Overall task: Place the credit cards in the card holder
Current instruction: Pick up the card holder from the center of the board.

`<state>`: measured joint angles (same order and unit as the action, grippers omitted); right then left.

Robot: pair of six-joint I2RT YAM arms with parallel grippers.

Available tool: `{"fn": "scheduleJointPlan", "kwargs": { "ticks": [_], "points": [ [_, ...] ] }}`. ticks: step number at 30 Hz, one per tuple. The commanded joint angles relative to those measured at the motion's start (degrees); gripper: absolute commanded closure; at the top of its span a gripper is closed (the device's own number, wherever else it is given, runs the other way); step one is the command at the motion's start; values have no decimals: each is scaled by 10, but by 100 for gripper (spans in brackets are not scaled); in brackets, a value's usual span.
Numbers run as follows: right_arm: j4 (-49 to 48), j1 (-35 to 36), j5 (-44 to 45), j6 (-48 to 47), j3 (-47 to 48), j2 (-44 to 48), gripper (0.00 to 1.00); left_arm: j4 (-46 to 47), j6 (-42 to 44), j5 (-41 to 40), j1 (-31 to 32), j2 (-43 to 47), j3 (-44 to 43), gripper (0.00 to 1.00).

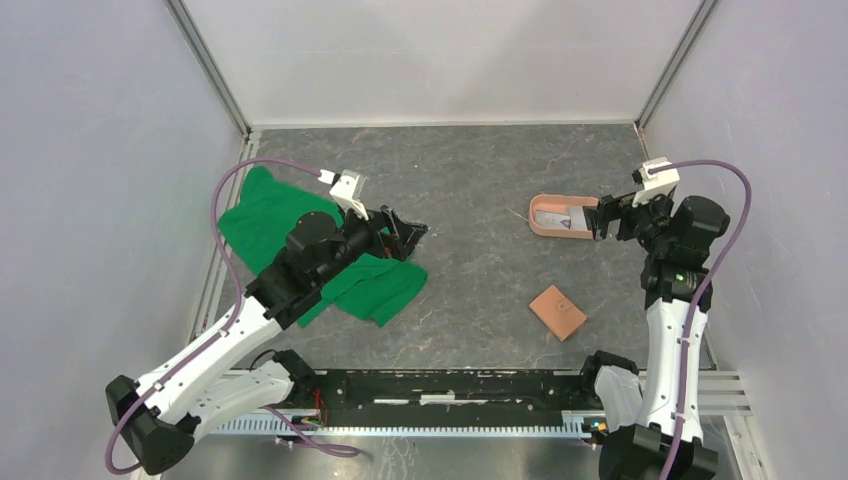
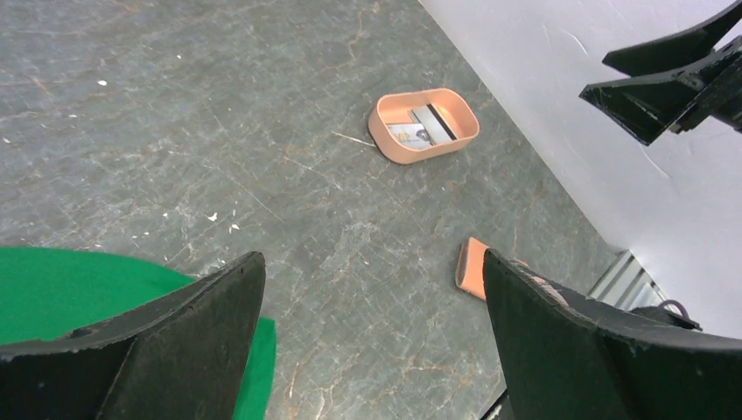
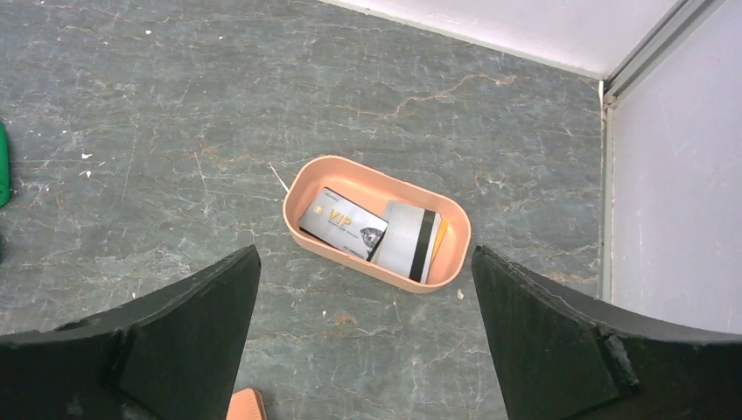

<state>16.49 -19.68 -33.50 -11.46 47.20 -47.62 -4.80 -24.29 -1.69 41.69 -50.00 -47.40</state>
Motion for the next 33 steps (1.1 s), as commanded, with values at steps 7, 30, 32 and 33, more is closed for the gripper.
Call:
{"fn": "scheduleJointPlan", "kwargs": {
  "ticks": [7,30,32,33],
  "points": [
    [77,-2,-252,-238,-35,10,2,124,-83,134,-5,-19,79,0],
    [190,123,47,-460,-131,-147,3,387,-233,36,163,-223,233,3],
    [214,129,39,-458,-121,-178,7,417,-264,45,163,-241,243,5],
    [235,129,34,-457,-113,-194,10,428,-282,50,163,-246,247,6]
  ]
}}
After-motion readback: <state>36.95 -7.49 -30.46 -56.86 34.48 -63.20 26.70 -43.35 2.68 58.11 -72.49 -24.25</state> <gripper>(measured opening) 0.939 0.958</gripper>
